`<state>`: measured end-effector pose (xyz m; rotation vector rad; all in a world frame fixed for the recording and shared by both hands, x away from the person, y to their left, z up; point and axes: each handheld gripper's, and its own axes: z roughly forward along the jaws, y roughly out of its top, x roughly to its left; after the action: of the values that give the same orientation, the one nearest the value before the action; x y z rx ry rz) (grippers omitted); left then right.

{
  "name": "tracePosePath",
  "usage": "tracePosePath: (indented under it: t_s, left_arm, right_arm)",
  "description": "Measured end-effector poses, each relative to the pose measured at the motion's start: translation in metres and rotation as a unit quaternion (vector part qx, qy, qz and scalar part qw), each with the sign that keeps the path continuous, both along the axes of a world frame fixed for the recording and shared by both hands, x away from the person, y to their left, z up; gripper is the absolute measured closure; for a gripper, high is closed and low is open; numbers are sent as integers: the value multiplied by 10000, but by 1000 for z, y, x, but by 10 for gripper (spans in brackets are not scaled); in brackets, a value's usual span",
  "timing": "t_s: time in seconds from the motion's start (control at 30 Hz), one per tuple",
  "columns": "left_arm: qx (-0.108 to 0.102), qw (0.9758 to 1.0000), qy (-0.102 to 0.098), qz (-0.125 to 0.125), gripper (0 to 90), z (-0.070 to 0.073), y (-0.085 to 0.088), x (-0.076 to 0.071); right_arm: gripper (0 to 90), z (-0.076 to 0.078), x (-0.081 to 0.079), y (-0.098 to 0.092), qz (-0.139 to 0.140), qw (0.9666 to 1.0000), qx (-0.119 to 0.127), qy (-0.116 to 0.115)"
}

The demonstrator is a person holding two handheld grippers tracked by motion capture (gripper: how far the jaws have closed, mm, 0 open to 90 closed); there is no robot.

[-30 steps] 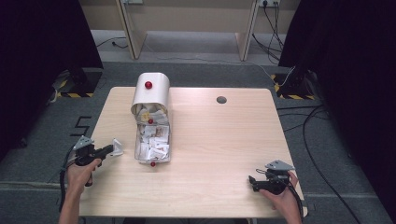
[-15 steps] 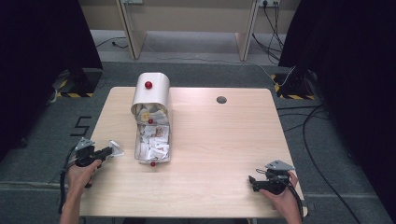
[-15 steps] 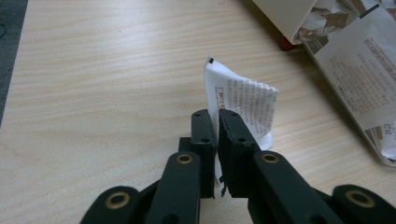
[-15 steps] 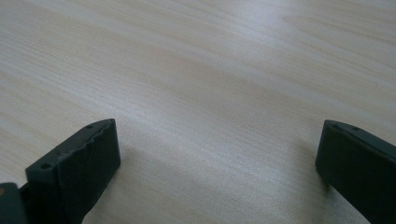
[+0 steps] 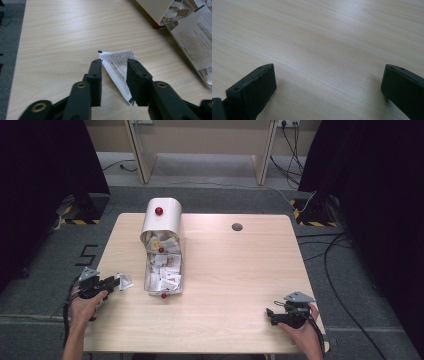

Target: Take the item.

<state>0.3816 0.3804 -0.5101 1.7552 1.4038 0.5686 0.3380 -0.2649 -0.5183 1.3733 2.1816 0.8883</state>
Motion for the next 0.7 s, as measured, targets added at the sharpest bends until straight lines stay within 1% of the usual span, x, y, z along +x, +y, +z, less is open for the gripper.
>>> tracePosePath:
  t_s: [0.07,0.1,0.13,0.2,0.23,0.33,0.37,0.4,0.43,0.47,0.5,0.57,0.6,0.7]
  left_arm:
    - [25,10000,-51,-45,600,4,-2,-2]
    - [47,9999,-84,-55,543,7,-3,-2]
    - [55,9999,-121,-64,543,9,-4,-3]
    - [80,9997,-168,-130,449,13,-7,-6]
    - [115,9994,-213,-238,377,16,-9,-9]
    - [129,9993,-253,-260,270,18,-11,-11]
    - [104,9993,-240,-250,270,19,-12,-12]
    - [75,9994,-225,-257,231,20,-13,-13]
    - [86,9991,-229,-360,223,21,-15,-15]
    - [86,9991,-229,-360,222,21,-15,-15]
    - [136,9988,-237,-398,214,21,-17,-17]
    - [147,9988,-243,-399,202,21,-17,-17]
    - [145,9988,-253,-398,181,21,-17,-18]
    - [112,9987,-275,-419,178,22,-18,-19]
  right_arm:
    - [7,0,0,0,0,10000,1,0]
    - [7,0,0,0,1,10000,0,0]
    - [7,0,0,0,1,10000,0,0]
    - [7,0,0,0,0,10000,0,0]
    - [7,0,0,0,1,10000,0,0]
    - [7,0,0,0,1,10000,-1,0]
    - [7,0,0,0,0,10000,0,0]
    - [7,0,0,0,1,10000,-1,-1]
    - [7,0,0,0,0,10000,-1,0]
    - [7,0,0,0,0,10000,-1,0]
    - [7,0,0,0,1,10000,-1,0]
    - [7,0,0,0,0,10000,0,0]
    - [7,0,0,0,1,10000,-1,0]
    - [7,0,0,0,1,10000,0,-1]
